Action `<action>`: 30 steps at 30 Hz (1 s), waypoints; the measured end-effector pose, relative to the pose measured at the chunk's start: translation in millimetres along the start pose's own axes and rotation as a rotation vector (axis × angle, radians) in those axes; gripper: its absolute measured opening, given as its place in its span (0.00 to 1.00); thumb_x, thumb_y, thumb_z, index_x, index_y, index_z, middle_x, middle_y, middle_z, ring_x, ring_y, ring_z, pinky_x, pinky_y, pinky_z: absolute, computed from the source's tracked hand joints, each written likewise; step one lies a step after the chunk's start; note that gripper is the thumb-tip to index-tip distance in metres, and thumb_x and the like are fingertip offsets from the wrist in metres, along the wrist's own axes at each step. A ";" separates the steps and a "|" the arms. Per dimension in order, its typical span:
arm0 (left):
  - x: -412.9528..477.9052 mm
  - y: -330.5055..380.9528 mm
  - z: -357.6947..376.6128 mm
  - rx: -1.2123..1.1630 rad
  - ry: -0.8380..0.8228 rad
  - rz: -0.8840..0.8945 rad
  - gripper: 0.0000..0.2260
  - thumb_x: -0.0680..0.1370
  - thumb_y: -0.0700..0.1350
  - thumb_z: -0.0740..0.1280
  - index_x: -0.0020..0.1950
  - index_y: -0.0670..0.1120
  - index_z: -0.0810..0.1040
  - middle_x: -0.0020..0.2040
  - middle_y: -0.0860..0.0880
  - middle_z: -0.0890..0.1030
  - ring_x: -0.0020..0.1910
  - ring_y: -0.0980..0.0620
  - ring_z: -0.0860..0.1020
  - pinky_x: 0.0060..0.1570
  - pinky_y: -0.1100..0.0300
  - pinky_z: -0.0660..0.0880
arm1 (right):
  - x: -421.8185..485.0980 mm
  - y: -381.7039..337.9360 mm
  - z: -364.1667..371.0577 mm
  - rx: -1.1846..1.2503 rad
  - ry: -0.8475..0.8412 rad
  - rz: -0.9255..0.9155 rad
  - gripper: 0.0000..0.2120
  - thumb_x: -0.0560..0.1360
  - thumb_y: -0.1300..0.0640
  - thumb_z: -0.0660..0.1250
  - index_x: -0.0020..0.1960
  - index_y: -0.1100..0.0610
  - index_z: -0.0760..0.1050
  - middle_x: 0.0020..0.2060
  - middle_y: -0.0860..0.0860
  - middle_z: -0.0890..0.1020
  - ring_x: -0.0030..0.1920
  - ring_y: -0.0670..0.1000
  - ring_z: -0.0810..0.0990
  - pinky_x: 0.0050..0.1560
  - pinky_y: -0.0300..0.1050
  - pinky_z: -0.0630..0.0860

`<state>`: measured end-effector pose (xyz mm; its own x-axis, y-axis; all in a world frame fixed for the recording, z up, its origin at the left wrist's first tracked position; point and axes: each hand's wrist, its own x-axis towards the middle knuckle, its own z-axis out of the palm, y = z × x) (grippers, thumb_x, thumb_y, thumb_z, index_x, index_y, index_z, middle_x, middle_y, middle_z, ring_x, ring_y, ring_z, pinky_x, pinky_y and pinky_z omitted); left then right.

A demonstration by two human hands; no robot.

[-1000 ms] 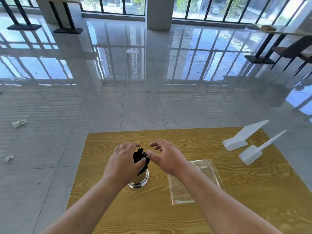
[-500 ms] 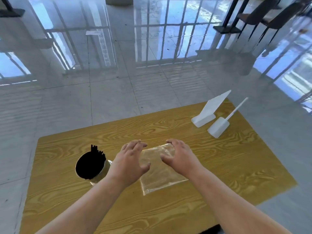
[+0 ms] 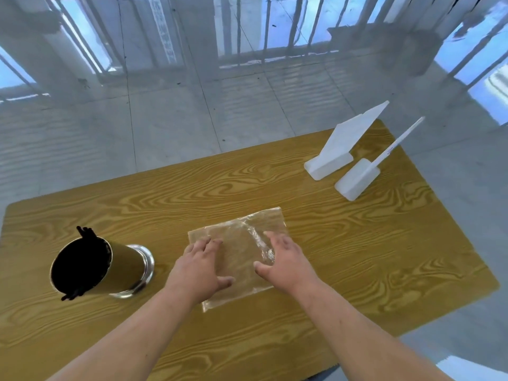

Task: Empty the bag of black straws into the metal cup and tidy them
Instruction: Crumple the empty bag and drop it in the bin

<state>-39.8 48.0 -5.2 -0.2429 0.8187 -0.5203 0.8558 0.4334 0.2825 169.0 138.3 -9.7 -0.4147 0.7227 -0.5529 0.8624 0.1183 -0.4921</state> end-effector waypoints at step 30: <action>-49.1 35.9 -22.7 -0.538 0.078 0.214 0.06 0.81 0.53 0.65 0.46 0.58 0.70 0.39 0.54 0.82 0.38 0.55 0.79 0.40 0.51 0.77 | -44.0 -46.2 9.0 1.229 -0.087 0.274 0.24 0.81 0.37 0.68 0.72 0.47 0.75 0.65 0.49 0.84 0.58 0.61 0.84 0.51 0.56 0.80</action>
<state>-7.5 31.9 48.9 -0.1406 0.9257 -0.3511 0.5424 0.3687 0.7549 144.8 94.9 31.3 -0.3235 0.5706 -0.7549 0.1034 -0.7717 -0.6276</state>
